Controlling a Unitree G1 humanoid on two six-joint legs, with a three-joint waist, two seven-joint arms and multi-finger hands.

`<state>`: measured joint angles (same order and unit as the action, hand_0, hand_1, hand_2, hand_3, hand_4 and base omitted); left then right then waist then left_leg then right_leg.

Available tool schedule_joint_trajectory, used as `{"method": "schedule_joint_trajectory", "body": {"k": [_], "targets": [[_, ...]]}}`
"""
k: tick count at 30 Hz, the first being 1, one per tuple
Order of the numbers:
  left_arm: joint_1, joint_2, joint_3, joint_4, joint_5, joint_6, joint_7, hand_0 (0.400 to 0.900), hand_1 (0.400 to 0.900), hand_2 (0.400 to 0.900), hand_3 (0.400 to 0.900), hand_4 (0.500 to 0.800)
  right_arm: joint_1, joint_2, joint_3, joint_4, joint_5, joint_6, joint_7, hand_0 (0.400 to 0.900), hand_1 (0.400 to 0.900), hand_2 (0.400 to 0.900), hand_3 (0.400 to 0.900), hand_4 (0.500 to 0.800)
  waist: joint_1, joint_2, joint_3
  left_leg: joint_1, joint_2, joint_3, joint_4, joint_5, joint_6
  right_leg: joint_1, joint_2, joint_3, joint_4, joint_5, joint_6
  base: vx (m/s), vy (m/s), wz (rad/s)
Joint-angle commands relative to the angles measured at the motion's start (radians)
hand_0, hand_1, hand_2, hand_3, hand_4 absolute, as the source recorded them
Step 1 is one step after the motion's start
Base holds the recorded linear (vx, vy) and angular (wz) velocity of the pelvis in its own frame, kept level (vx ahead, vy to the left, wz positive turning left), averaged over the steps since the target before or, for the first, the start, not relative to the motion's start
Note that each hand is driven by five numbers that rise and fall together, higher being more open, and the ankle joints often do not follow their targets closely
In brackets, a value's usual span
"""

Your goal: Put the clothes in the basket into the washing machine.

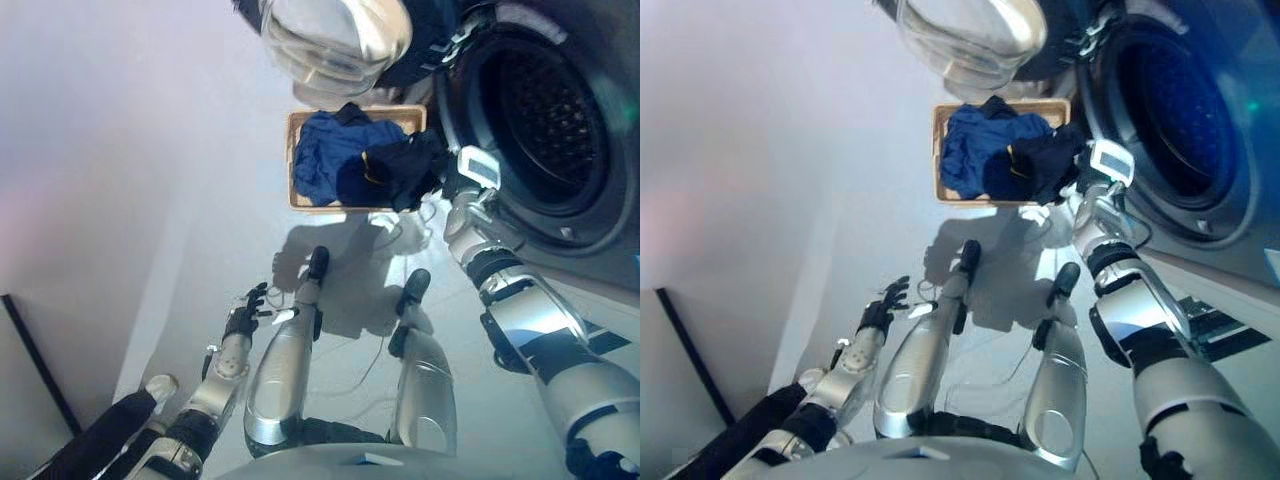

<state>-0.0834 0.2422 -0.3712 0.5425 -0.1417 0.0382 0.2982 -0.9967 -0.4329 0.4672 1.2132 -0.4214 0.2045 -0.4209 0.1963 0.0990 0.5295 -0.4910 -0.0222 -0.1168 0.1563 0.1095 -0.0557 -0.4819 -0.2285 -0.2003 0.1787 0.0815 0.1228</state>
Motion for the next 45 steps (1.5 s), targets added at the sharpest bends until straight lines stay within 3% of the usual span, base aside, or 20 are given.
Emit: {"method": "schedule_joint_trajectory", "body": {"k": [1,14,24,25,26,27,28,29,36,40,45], "targets": [[0.055,0.063,-0.051,-0.103,-0.022,-0.033,0.044,0.900,0.900,0.900,0.900,0.800,-0.099,-0.127,0.071,0.003,-0.080,0.020,-0.102,0.900,0.900,0.900,0.900,0.800,0.018,0.039,-0.010,-0.134,-0.082,0.026,0.166,-0.109,0.038,-0.105,-0.035,0.020,0.104,-0.013,0.019,-0.09,0.068,0.30],[0.044,0.107,-0.122,-0.243,-0.033,-0.056,0.048,0.900,0.900,0.900,0.900,0.800,-0.279,-0.329,0.140,0.032,-0.084,0.034,-0.168,0.900,0.900,0.900,0.900,0.800,0.088,0.152,-0.010,-0.405,-0.138,-0.005,0.278,-0.142,0.044,-0.402,-0.112,0.034,0.308,-0.087,0.039,-0.02,0.035,0.16],[0.048,0.095,-0.130,-0.303,-0.039,-0.068,0.056,0.900,0.900,0.900,0.900,0.800,-0.271,-0.391,0.145,0.069,-0.088,0.041,-0.139,0.900,0.900,0.900,0.900,0.800,0.096,0.203,-0.010,-0.518,-0.183,-0.009,0.357,-0.155,0.059,-0.527,-0.169,0.062,0.438,-0.125,0.044,0.00,0.042,0.13],[0.048,0.095,-0.130,-0.303,-0.039,-0.068,0.056,0.900,0.900,0.900,0.900,0.800,-0.272,-0.391,0.145,0.069,-0.088,0.041,-0.139,0.875,0.875,0.875,0.875,0.785,0.095,0.203,-0.010,-0.519,-0.184,-0.009,0.358,-0.155,0.059,-0.528,-0.169,0.063,0.439,-0.126,0.044,0.00,0.023,0.03],[0.048,0.093,-0.128,-0.314,-0.041,-0.072,0.060,0.900,0.900,0.900,0.900,0.800,-0.265,-0.388,0.139,0.072,-0.086,0.040,-0.131,0.816,0.816,0.816,0.816,0.749,0.093,0.206,-0.010,-0.527,-0.186,-0.007,0.364,-0.156,0.060,-0.538,-0.170,0.066,0.446,-0.127,0.042,0.00,0.017,0.03],[0.048,0.089,-0.125,-0.320,-0.045,-0.072,0.062,0.900,0.900,0.900,0.900,0.800,-0.256,-0.387,0.137,0.078,-0.089,0.041,-0.119,0.504,0.504,0.504,0.504,0.562,0.094,0.209,-0.010,-0.533,-0.185,-0.004,0.367,-0.157,0.061,-0.545,-0.173,0.069,0.450,-0.129,0.042,0.00,0.036,0.04],[0.049,0.089,-0.124,-0.330,-0.043,-0.072,0.062,0.900,0.900,0.900,0.900,0.800,-0.258,-0.388,0.141,0.087,-0.094,0.046,-0.113,0.420,0.420,0.420,0.420,0.512,0.092,0.214,-0.010,-0.539,-0.189,-0.003,0.370,-0.157,0.063,-0.555,-0.174,0.075,0.457,-0.131,0.041,0.00,0.023,0.03],[0.049,0.088,-0.123,-0.335,-0.043,-0.073,0.064,0.900,0.900,0.900,0.900,0.800,-0.256,-0.385,0.141,0.093,-0.098,0.049,-0.108,0.400,0.400,0.400,0.400,0.500,0.093,0.216,-0.010,-0.540,-0.190,-0.002,0.369,-0.156,0.062,-0.556,-0.173,0.080,0.456,-0.132,0.039,0.00,0.000,0.00],[0.046,0.087,-0.128,-0.341,-0.031,-0.070,0.072,0.900,0.900,0.900,0.900,0.800,-0.248,-0.384,0.124,0.077,-0.086,0.062,-0.156,0.400,0.400,0.400,0.400,0.500,0.084,0.220,-0.010,-0.531,-0.184,0.008,0.352,-0.150,0.061,-0.555,-0.174,0.084,0.442,-0.125,0.039,0.00,0.011,-0.05],[0.023,0.085,-0.135,-0.332,-0.019,-0.057,0.086,0.900,0.900,0.900,0.900,0.800,-0.251,-0.382,0.020,0.026,0.065,0.038,-0.225,0.400,0.400,0.400,0.400,0.500,0.066,0.214,-0.010,-0.506,-0.174,0.021,0.322,-0.146,0.060,-0.535,-0.167,0.086,0.398,-0.112,0.044,0.01,0.012,-0.15],[0.012,0.075,-0.112,-0.321,-0.016,-0.031,0.101,0.900,0.900,0.900,0.900,0.800,-0.244,-0.360,-0.173,-0.067,0.367,-0.048,-0.273,0.400,0.400,0.400,0.400,0.500,0.038,0.201,-0.010,-0.478,-0.156,0.040,0.289,-0.146,0.058,-0.522,-0.150,0.101,0.353,-0.100,0.049,0.02,0.011,-0.19]]}}
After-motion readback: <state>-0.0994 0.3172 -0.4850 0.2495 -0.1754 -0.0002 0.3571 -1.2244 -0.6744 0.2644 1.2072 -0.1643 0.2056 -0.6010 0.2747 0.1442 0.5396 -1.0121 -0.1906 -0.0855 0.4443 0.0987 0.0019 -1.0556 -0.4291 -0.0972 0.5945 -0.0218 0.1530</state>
